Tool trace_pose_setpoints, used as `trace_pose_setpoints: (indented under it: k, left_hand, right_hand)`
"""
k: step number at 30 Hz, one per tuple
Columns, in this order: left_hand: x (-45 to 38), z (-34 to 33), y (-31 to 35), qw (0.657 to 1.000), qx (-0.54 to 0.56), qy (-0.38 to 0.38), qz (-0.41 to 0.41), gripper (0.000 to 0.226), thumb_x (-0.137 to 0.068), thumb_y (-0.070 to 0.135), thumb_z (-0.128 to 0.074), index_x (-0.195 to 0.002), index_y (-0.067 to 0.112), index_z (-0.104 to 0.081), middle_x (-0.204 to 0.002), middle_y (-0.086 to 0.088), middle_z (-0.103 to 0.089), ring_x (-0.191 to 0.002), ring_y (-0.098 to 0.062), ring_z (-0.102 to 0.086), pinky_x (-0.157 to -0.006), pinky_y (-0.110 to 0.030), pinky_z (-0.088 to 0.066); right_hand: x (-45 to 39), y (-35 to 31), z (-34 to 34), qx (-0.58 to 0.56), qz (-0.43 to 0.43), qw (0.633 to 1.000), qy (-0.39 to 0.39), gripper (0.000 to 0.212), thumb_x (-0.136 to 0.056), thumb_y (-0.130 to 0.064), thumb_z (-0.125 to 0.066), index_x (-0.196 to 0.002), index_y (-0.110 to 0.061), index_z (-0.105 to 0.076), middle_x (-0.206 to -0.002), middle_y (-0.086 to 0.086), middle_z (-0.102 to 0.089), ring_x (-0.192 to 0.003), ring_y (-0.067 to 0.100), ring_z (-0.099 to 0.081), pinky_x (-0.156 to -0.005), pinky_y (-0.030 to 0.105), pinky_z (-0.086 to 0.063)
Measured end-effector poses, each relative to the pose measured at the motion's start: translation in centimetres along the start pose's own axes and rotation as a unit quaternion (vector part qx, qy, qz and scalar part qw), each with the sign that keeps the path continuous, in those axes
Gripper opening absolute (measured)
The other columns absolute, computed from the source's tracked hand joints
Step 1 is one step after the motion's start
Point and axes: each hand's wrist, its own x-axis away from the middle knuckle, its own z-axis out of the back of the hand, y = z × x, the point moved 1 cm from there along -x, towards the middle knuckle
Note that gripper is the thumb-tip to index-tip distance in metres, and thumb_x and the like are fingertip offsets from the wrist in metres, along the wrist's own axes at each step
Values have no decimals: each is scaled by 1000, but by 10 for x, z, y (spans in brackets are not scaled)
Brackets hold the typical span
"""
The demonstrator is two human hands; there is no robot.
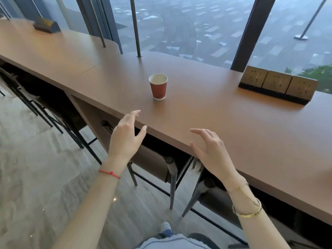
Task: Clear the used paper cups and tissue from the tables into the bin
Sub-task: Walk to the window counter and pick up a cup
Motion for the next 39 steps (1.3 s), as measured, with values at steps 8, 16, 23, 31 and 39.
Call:
trace_pose_setpoints:
  k: [8, 16, 23, 31, 39]
  left_hand:
    - [-121, -61, -17, 996, 39, -35, 69, 81, -82, 40, -71, -145, 7, -33, -139, -11, -47, -128, -27, -45, -104, -42, -40]
    - [-169, -106, -21, 985, 126, -37, 117, 105, -67, 46, -82, -147, 10, -24, -146, -10, -39, -135, -27, -38, -109, -46, -35]
    - [-179, -115, -10, 986, 135, -6, 98, 72, -75, 38, -78, -128, 5, -43, -122, -11, -60, -112, -31, -58, -95, -43, -45]
    - [-139, -106, 45, 980, 200, -16, 6, 64, -69, 36, -83, -117, 17, -46, -109, 8, -60, -94, -4, -59, -73, -4, -34]
    - [-63, -125, 129, 959, 256, -103, -70, 64, -66, 38, -84, -115, 30, -44, -96, 26, -54, -80, 21, -53, -66, 4, -35]
  right_hand:
    - [-57, 8, -5, 19, -24, 999, 17, 36, -92, -31, -59, -127, -22, -56, -127, -6, -58, -122, 9, -47, -102, 20, -34]
    - [-74, 20, -2, 24, -63, 997, 30, 37, -93, -32, -58, -129, -24, -54, -128, -10, -56, -124, 4, -43, -102, 18, -32]
    - [-65, 25, 4, 30, -91, 995, 40, 36, -93, -29, -59, -128, -21, -56, -129, -7, -57, -124, 7, -44, -102, 17, -32]
    - [-20, 33, 27, 47, -128, 987, 85, 37, -93, -28, -59, -129, -21, -56, -128, -7, -58, -123, 6, -45, -101, 15, -31]
    - [55, 51, 69, 75, -180, 971, 141, 40, -93, -28, -60, -131, -19, -55, -129, -5, -58, -123, 6, -46, -104, 16, -32]
